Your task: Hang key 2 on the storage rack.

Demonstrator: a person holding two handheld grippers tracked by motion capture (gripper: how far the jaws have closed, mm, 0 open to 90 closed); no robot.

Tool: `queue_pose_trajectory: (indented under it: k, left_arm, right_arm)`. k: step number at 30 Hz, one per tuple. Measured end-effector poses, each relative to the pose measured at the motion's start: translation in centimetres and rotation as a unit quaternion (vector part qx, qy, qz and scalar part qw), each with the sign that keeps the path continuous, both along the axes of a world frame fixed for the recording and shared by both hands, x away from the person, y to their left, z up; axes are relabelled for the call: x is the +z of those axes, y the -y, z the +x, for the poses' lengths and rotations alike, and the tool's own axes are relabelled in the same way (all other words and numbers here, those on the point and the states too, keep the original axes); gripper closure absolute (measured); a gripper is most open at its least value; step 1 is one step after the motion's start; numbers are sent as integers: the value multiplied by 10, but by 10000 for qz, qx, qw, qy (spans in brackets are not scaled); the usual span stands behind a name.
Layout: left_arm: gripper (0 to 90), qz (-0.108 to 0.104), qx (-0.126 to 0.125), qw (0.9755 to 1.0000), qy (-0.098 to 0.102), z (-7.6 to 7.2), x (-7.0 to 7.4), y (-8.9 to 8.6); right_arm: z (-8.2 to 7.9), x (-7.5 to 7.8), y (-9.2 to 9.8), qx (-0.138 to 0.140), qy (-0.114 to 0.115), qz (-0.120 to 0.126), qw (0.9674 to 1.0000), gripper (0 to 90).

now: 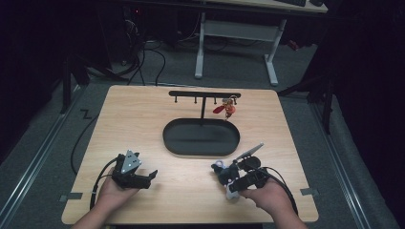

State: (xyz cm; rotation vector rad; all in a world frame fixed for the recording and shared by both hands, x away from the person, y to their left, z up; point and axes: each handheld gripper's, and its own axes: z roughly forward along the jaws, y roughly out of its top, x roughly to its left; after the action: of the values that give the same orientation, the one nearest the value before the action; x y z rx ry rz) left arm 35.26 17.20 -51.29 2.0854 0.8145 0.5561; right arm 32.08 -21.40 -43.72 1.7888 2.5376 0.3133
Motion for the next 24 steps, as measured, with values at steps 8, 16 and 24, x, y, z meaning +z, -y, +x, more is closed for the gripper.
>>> queue_pose_trajectory:
  k: [8,16,24]
  left_arm:
    - [66,3,-20,10000,-17,0,0,0]
    - [66,-23,-19,10000,-39,1,-1,0]
    - [67,-24,-12,10000,-46,1,0,-2]
  right_arm:
    - [9,-26,-16,81,-140,-124,9998,197]
    - [16,-44,-23,104,-230,-248,9994,346]
    - [17,-36,-25,192,-26,-370,9991,478]
